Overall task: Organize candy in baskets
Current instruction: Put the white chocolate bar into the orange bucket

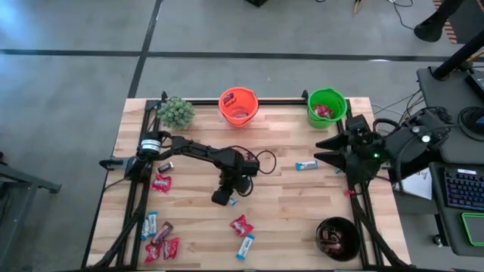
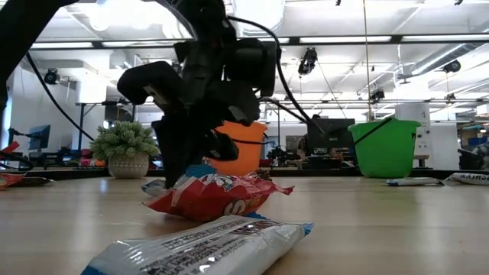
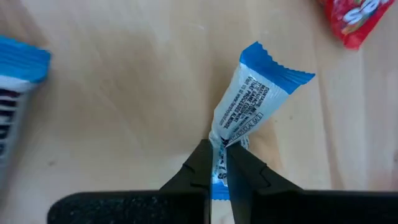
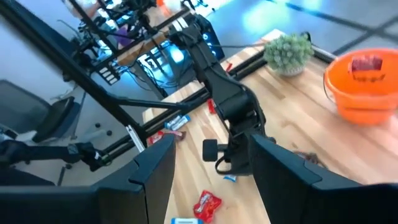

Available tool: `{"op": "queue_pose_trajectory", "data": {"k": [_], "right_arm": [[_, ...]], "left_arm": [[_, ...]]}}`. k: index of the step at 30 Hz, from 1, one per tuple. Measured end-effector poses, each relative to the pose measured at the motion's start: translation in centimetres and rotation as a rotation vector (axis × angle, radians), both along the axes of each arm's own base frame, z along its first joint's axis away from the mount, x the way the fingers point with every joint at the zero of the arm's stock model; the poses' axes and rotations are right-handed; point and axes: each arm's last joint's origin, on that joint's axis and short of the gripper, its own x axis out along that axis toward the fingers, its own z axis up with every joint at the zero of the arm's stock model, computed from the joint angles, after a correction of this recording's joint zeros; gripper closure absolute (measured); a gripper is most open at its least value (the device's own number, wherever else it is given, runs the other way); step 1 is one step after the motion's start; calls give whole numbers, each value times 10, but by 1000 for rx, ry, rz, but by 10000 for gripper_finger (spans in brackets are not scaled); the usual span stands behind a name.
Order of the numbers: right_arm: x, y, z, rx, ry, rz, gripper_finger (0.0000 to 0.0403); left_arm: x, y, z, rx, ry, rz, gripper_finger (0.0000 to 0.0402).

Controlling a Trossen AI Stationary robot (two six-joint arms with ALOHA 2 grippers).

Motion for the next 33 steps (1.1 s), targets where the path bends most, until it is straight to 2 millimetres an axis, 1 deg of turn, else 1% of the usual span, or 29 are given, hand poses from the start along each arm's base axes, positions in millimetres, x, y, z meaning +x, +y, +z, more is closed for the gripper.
{"op": "queue_pose_trajectory", "data": {"k": [3,6,9,13,18,23,28,30,33], "right_arm": [[-1,-1,2,-49,-5,14,211],[-2,-1,3,-37,-8,9,211],[-2,-2,4,-45,-17,-15,211],[-2,-4,4,-72,-16,-46,211],[-4,-6,0,-105,19,-85,211],[-8,-9,-6,-79,71,-140,211],[-11,-12,-12,-54,122,-186,211],[-10,-16,-13,-63,125,-214,211],[-9,-21,-11,-102,100,-291,211]], "left_arm": [[5,2,14,53,0,-20,401],[10,3,33,113,-13,-48,400],[15,3,52,128,-35,-61,400],[23,4,82,139,-86,-77,400],[28,11,124,282,-157,-98,400],[29,34,171,351,-264,-29,401],[23,68,213,432,-370,73,401],[19,81,226,457,-430,119,401],[8,100,239,484,-487,174,401]]}}
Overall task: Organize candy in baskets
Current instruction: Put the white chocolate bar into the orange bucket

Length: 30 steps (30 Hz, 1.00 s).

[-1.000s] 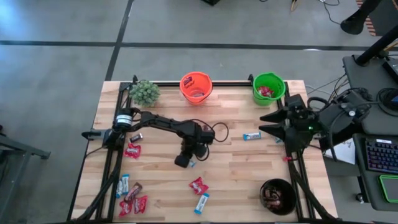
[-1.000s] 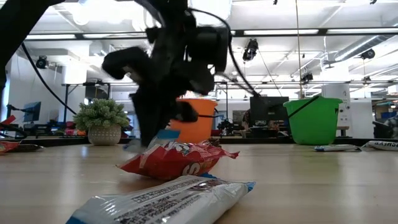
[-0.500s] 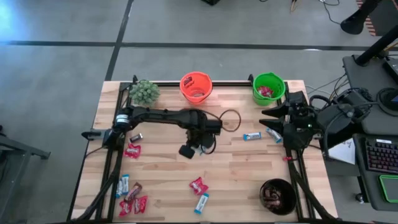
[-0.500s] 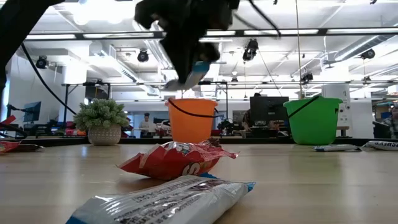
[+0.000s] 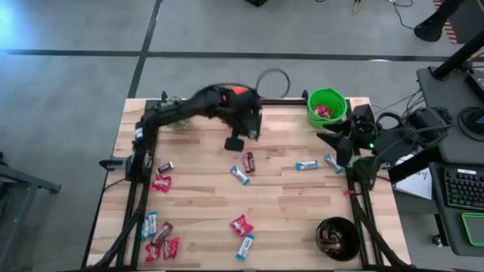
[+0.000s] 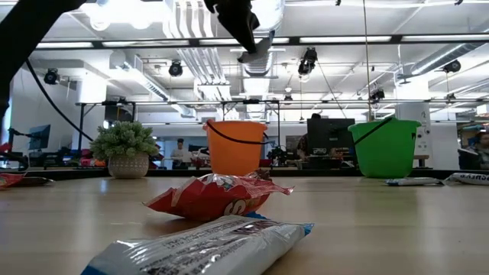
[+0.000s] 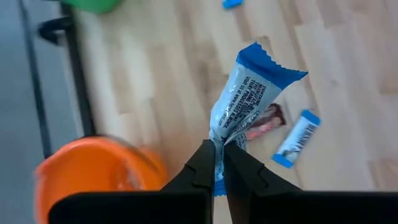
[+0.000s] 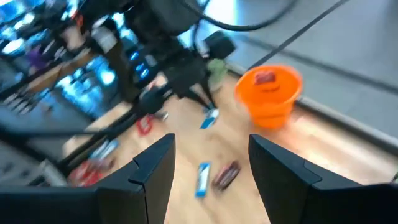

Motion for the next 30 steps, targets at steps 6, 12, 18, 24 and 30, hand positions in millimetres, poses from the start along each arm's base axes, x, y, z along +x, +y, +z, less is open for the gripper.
{"op": "queue_pose_trajectory", "data": {"k": [6,12,18,24,30], "right_arm": [[4,-6,1,-144,-1,-87,211],[16,-5,-3,-257,33,-171,211],[29,-10,-9,-252,87,-188,211],[50,-22,-20,-138,190,-130,211],[74,-34,-31,-96,234,-206,211]], "left_arm": [[-10,22,14,14,-53,56,401],[-14,28,21,31,-85,58,401],[-13,28,23,40,-103,48,401],[-11,29,24,65,-117,36,401],[-8,31,27,123,-157,41,401]]}}
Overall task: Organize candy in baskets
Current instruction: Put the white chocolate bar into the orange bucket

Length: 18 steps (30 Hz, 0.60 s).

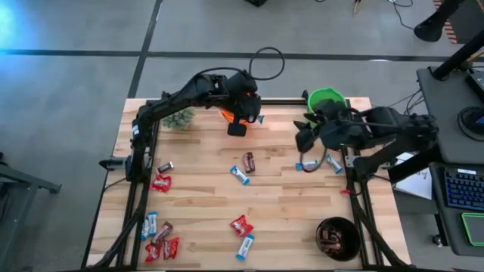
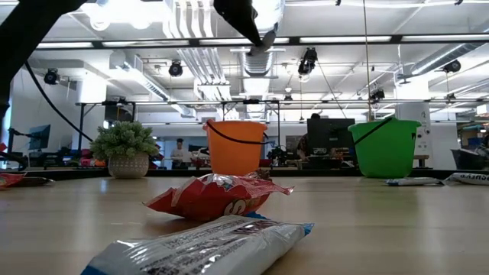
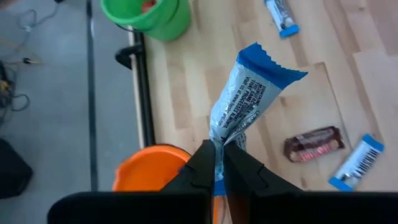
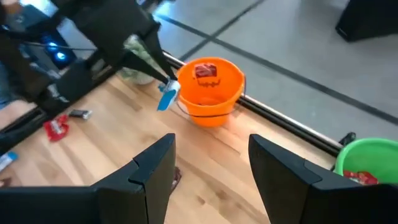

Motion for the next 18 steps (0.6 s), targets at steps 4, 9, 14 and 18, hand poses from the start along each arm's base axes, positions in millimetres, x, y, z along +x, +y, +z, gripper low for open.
{"op": "queue_pose_trajectory", "data": {"k": [4,9,14,18], "right_arm": [[12,-11,-7,55,40,-17,211],[20,-31,-12,37,92,-61,211],[19,-54,-11,25,132,-67,211],[20,-74,-7,20,126,-14,211]], "left_arm": [[4,2,4,22,-52,-6,401],[4,9,6,38,-81,2,401],[-2,26,6,44,-80,41,401],[-8,44,6,50,-80,84,401]]}}
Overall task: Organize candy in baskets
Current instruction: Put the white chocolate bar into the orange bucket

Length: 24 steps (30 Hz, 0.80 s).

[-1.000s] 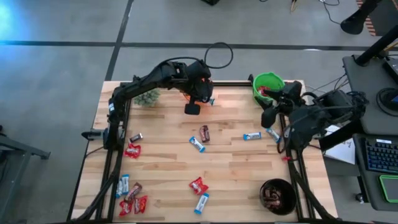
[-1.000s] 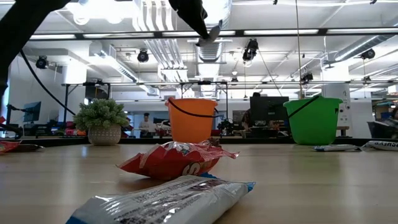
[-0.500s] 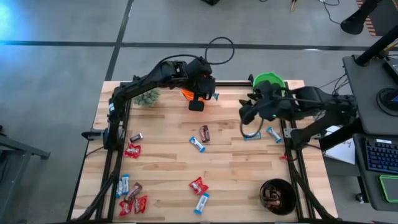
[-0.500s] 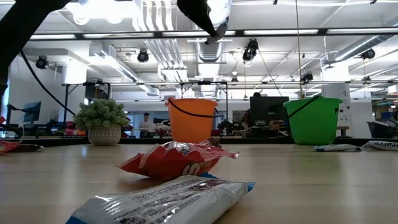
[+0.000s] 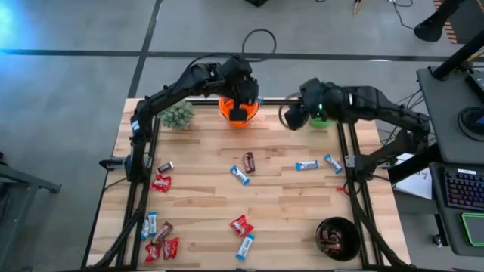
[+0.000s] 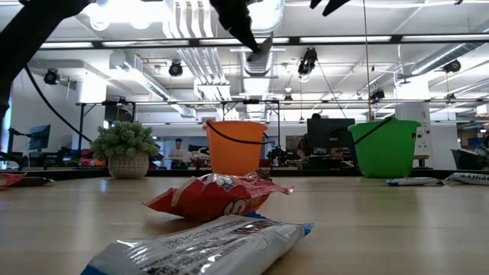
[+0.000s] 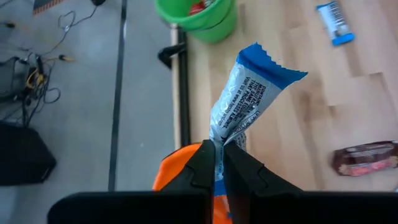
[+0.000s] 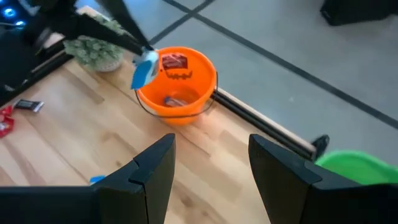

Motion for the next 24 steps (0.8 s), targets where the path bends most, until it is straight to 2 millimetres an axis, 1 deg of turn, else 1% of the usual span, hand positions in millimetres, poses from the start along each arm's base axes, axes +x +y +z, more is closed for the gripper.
{"op": "queue_pose_trajectory", "data": {"k": [6,13,18,24], "right_arm": [[6,-36,2,-18,-8,113,211],[2,-80,-3,-42,35,144,211],[-2,-110,-6,-53,29,172,211],[-5,-144,-16,-58,37,164,211]], "left_arm": [[-11,26,1,18,-8,55,401],[-23,51,2,22,-12,123,401],[-29,65,4,32,-43,162,401],[-29,73,8,51,-105,188,401]]}}
